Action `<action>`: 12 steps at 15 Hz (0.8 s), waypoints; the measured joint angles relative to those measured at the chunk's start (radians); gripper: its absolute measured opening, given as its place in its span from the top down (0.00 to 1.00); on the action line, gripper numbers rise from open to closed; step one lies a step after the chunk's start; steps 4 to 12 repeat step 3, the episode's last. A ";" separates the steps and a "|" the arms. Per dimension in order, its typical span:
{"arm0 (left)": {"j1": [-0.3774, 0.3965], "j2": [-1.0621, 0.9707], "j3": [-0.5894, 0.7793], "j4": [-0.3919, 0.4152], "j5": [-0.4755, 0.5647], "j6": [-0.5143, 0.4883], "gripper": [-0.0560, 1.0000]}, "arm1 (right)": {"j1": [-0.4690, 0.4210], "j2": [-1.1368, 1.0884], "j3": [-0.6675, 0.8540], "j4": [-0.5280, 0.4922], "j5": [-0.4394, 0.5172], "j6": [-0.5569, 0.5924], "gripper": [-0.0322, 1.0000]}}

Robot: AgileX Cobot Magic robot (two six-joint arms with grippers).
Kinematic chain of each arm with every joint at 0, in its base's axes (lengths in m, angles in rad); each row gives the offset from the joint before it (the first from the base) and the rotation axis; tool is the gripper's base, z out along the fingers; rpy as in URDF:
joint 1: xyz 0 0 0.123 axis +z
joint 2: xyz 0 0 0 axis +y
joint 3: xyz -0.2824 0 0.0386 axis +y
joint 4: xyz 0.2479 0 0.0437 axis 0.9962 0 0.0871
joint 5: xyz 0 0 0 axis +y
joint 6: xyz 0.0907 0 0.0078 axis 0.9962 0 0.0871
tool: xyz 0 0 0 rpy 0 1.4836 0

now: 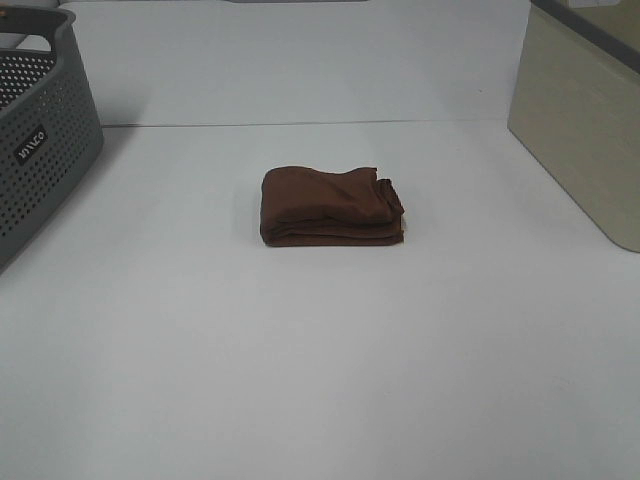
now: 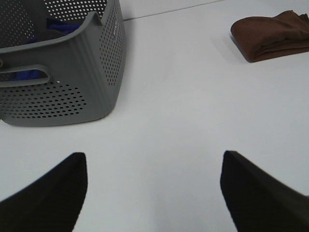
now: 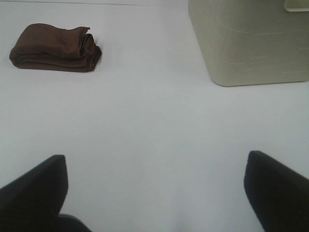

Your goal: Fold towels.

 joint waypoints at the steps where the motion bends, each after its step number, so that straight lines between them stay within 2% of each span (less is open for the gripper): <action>1: 0.000 0.000 0.000 0.000 0.000 0.000 0.26 | 0.000 0.000 0.000 0.000 0.000 0.000 0.07; 12: 0.000 0.000 0.000 0.000 0.000 0.000 0.26 | 0.000 0.000 0.000 0.000 0.000 0.000 0.07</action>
